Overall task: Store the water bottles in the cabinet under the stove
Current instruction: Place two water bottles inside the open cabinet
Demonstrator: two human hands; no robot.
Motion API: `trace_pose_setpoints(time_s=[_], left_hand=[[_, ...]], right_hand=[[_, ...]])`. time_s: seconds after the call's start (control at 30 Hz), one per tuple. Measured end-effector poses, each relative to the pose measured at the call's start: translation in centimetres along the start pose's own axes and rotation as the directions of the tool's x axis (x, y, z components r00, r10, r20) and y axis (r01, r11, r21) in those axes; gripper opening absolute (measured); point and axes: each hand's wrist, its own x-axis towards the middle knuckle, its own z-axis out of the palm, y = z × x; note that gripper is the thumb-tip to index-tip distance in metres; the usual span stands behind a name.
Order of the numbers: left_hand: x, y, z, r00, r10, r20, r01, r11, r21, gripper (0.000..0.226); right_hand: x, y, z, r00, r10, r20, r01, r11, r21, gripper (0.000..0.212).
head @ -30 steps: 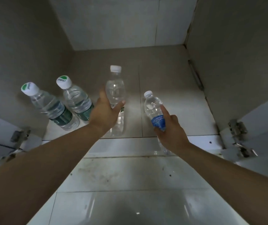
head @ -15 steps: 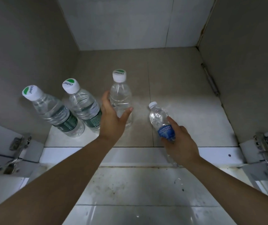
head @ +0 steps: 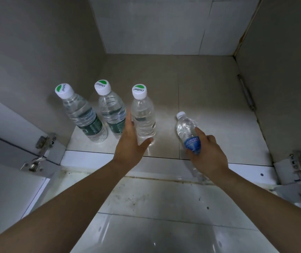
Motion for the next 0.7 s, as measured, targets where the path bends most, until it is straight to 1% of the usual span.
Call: trace_pose_setpoints(time_s=[0.07,0.13,0.2,0.3,0.4,0.47,0.53,0.6,0.63,0.7], left_hand=[[-1.4,-0.8,0.0,0.996,-0.069,0.051,0.061,0.989,0.133,0.092],[-2.8,-2.2,0.3,0.980,-0.143,0.137,0.093,0.944,0.318,0.084],[-3.5,-3.9,0.4,0.961,-0.177,0.213,0.054,0.875,0.482,0.075],[-3.3,-5.7,0.3,0.948,-0.129,0.292,-0.084,0.781,0.619,0.064],[-3.5,-6.4,0.4,0.936,-0.130,0.328,-0.135,0.726,0.674,0.061],[-3.9,-6.4,0.4,0.935,-0.125,0.333,-0.151,0.707,0.691,0.069],[-3.9,-6.5,0.3,0.937,-0.104,0.334,-0.166,0.708,0.686,0.076],[-3.8,-6.7,0.2,0.937,-0.098,0.336,-0.167,0.717,0.677,0.076],[-3.9,-6.7,0.2,0.935,-0.098,0.341,-0.172,0.716,0.677,0.076],[-3.8,-6.8,0.2,0.931,-0.097,0.352,-0.185,0.706,0.684,0.077]], right_hand=[[0.1,-0.2,0.0,1.000,-0.009,0.002,0.009,1.000,-0.010,0.065],[0.3,-0.3,-0.1,1.000,-0.003,0.009,0.003,1.000,-0.021,0.066],[0.7,-0.6,-0.2,0.999,0.018,0.031,-0.017,1.000,-0.025,0.071],[1.0,-1.0,0.1,0.997,0.036,0.071,-0.033,0.999,-0.034,0.077],[1.3,-1.4,0.7,0.996,0.052,0.070,-0.049,0.998,-0.036,0.077],[1.6,-1.4,0.7,0.995,0.075,0.059,-0.075,0.997,-0.012,0.073],[2.1,-1.3,0.4,0.991,0.112,0.070,-0.115,0.993,0.037,0.061],[2.3,-1.5,-0.1,0.988,0.124,0.090,-0.131,0.988,0.084,0.046],[2.3,-1.6,-0.3,0.989,0.118,0.094,-0.127,0.986,0.107,0.044],[2.0,-2.0,-0.8,0.994,0.078,0.070,-0.089,0.982,0.166,0.050]])
